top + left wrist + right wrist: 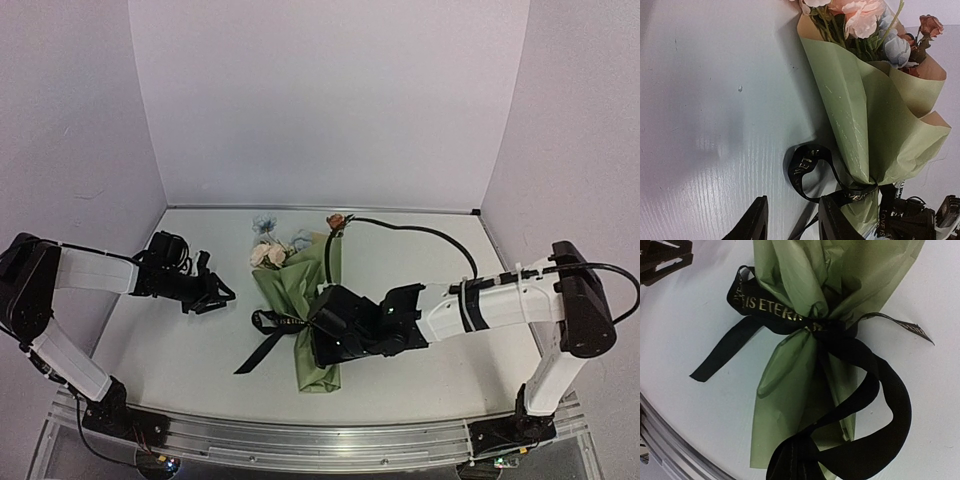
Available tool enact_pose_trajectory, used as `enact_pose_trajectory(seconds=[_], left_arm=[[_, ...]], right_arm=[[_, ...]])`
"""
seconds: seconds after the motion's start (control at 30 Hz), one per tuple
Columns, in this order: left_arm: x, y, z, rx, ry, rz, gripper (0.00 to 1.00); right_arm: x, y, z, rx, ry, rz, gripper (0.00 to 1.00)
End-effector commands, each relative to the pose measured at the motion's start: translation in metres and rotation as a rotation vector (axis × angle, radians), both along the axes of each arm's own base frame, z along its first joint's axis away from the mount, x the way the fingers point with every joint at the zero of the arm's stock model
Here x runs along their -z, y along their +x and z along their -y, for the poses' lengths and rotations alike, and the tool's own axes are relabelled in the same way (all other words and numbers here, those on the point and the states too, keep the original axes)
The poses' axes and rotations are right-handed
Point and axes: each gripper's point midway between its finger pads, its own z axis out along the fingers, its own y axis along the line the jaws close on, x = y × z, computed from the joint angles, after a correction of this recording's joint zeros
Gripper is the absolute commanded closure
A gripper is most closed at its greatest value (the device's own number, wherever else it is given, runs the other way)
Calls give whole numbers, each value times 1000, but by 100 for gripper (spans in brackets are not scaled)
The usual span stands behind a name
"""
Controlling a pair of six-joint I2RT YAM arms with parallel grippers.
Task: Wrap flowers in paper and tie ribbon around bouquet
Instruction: Reset both arms
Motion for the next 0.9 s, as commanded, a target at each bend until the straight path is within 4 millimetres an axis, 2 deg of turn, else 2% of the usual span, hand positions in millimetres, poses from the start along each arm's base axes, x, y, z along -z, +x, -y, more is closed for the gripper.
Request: enact_pose_trajectory(seconds=[0.0, 0.23, 0.3, 0.43, 0.5, 0.6, 0.63, 0.67, 0.73, 0.87], left_arm=[[-19, 9, 1, -13, -13, 63, 61], [-23, 11, 2, 0, -6, 73, 56], [-22, 10, 3, 5, -3, 72, 54], [-21, 7, 6, 20, 6, 70, 49], [-24, 6, 10, 32, 4, 80, 44], [-41, 5, 13, 36, 3, 136, 32], [-51, 5, 13, 38, 1, 166, 16], [-63, 5, 14, 43, -3, 196, 4], [-86, 7, 15, 53, -14, 262, 0], [-136, 13, 10, 35, -18, 398, 0]], right_arm=[[-13, 9, 38, 55, -51, 82, 93], [-24, 21, 111, 148, -206, 189, 63], [-24, 24, 123, 166, -230, 199, 55], [-23, 30, 146, 207, -260, 198, 45], [-26, 33, 154, 216, -259, 200, 35], [-39, 39, 168, 219, -255, 233, 12], [-42, 41, 174, 223, -252, 239, 3], [-49, 43, 179, 228, -242, 249, 2], [-59, 45, 190, 242, -232, 273, 2], [-90, 47, 215, 264, -243, 381, 2]])
